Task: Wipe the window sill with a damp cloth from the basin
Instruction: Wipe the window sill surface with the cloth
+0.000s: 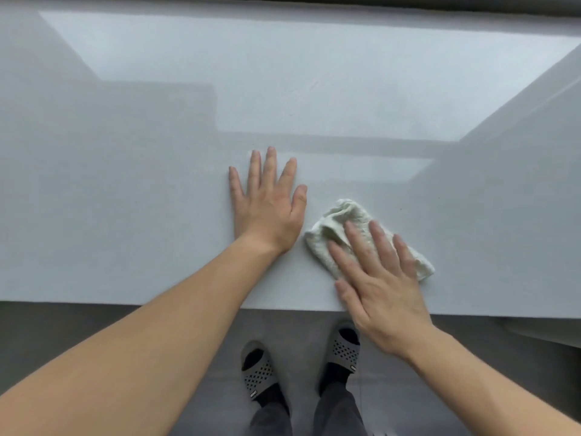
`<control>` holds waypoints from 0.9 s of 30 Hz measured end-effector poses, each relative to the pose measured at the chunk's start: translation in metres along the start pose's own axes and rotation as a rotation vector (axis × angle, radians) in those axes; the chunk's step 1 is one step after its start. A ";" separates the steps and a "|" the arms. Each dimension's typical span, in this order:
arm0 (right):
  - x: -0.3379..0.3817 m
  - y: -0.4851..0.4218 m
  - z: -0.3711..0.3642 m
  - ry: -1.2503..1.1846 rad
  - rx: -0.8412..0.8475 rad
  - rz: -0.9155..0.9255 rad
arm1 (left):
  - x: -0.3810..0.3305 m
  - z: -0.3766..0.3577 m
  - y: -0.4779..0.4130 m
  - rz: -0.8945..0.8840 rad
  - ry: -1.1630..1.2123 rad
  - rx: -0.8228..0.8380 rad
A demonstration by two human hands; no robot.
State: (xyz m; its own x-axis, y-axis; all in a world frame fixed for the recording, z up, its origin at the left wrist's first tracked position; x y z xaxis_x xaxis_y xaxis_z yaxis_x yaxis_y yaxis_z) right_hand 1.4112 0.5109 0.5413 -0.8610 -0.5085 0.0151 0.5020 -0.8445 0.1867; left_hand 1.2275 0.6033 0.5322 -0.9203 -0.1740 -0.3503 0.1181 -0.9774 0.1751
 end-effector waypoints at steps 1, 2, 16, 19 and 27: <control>-0.013 -0.005 0.001 0.002 0.001 0.050 | 0.000 -0.002 0.000 0.016 -0.041 -0.010; -0.032 -0.014 0.002 0.011 0.002 0.051 | 0.001 -0.003 0.001 0.022 -0.058 -0.013; -0.117 -0.134 0.024 -0.052 0.027 -0.053 | -0.004 0.003 0.004 0.042 -0.052 -0.019; -0.165 -0.184 0.033 -0.108 0.014 -0.300 | -0.004 0.005 0.003 0.041 -0.039 -0.047; -0.111 -0.169 0.036 -0.036 -0.002 0.152 | -0.017 0.026 -0.023 0.098 0.070 -0.253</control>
State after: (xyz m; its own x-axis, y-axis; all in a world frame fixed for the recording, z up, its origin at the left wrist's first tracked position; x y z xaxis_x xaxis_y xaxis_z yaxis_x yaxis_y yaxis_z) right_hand 1.4189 0.7162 0.5432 -0.7776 -0.6239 0.0784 0.6267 -0.7587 0.1780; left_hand 1.2311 0.6324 0.5578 -0.8732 -0.2680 -0.4071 0.3023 -0.9530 -0.0209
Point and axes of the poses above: each hand's wrist, its own y-axis away from the middle knuckle, its own z-axis out of the back of the hand, x = y × z, the point moved 8 cm from there along -y, towards the middle knuckle, and after that the axes turned 5 degrees about y, right-handed, at the moved point
